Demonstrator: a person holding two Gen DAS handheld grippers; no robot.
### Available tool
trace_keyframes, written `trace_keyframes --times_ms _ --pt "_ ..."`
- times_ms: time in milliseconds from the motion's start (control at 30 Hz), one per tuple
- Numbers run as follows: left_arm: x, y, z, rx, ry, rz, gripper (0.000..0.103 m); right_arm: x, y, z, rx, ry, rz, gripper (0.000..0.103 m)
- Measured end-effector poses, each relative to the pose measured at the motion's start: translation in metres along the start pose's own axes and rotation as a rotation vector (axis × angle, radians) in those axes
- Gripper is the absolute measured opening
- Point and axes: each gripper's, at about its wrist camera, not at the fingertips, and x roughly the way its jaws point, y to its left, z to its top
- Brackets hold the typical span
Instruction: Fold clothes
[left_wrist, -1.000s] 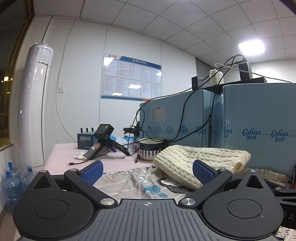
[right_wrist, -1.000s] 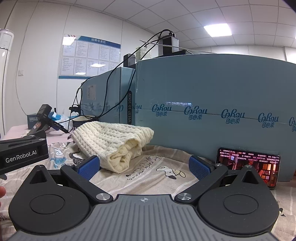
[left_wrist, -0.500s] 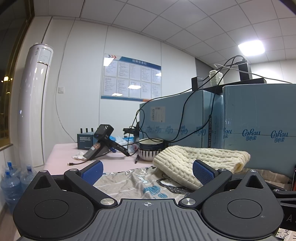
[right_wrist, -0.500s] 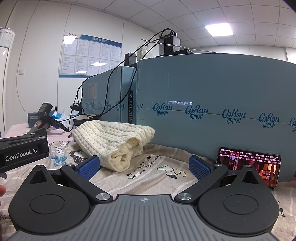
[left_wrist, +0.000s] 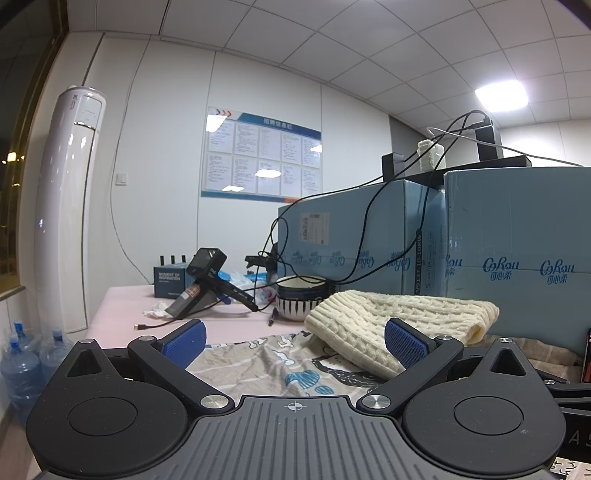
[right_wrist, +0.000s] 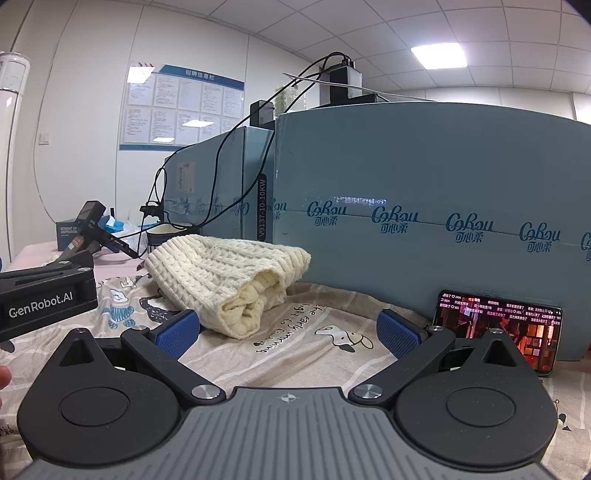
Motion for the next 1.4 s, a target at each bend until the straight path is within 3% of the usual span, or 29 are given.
trace_keyframes --times_ms 1400 --pt "0.0005 0.0006 -0.0004 -0.002 -0.001 -0.003 0.103 0.0019 0.0005 -0.0004 -0.004 0.015 0.005 0.103"
